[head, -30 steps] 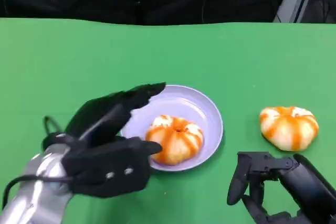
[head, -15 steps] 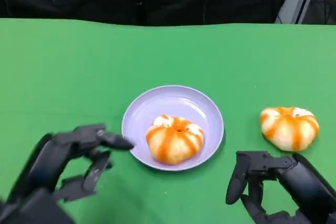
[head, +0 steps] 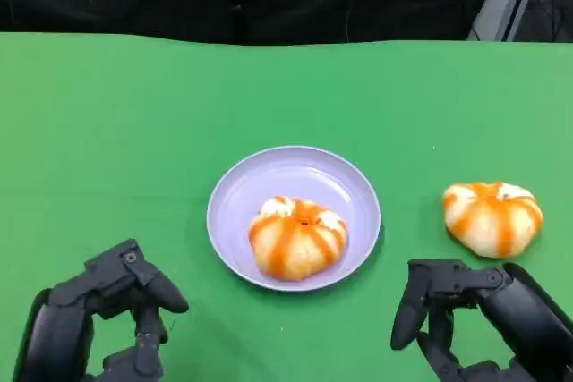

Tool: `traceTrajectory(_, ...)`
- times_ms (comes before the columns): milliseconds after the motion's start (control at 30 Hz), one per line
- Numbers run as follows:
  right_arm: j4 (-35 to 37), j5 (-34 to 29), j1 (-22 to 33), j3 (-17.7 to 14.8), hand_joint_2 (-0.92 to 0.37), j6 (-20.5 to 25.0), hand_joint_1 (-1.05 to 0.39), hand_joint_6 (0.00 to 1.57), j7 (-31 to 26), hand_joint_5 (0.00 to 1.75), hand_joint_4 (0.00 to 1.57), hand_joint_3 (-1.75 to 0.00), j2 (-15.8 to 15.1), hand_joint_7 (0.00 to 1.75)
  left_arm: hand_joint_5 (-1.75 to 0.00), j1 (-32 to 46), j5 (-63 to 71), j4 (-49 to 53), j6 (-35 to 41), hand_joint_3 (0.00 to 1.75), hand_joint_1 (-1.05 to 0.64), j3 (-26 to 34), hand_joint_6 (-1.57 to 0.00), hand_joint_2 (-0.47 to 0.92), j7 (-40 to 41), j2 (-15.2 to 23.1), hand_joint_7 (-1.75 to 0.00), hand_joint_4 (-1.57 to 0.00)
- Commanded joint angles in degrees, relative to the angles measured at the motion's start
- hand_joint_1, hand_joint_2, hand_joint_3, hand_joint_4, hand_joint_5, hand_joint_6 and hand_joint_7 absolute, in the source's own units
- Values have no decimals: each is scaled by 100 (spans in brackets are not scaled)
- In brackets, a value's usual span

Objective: Grasp the bread from the table and place it into the plate.

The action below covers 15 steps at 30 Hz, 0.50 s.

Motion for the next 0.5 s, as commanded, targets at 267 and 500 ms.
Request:
traceTrajectory(267, 24, -23, -13, -54, -26, -85, 12, 82, -35, 167, 86, -143, -51, 130, -171, -147, 26, 321, -296, 142, 2, 96, -79, 39, 32, 75, -149, -86)
traceTrajectory(500, 100, -23, -36, -54, -26, -194, 12, 82, -57, 166, 87, -144, -45, 130, -169, -189, 22, 360, -302, 144, 3, 103, -81, 37, 11, 107, -145, -87)
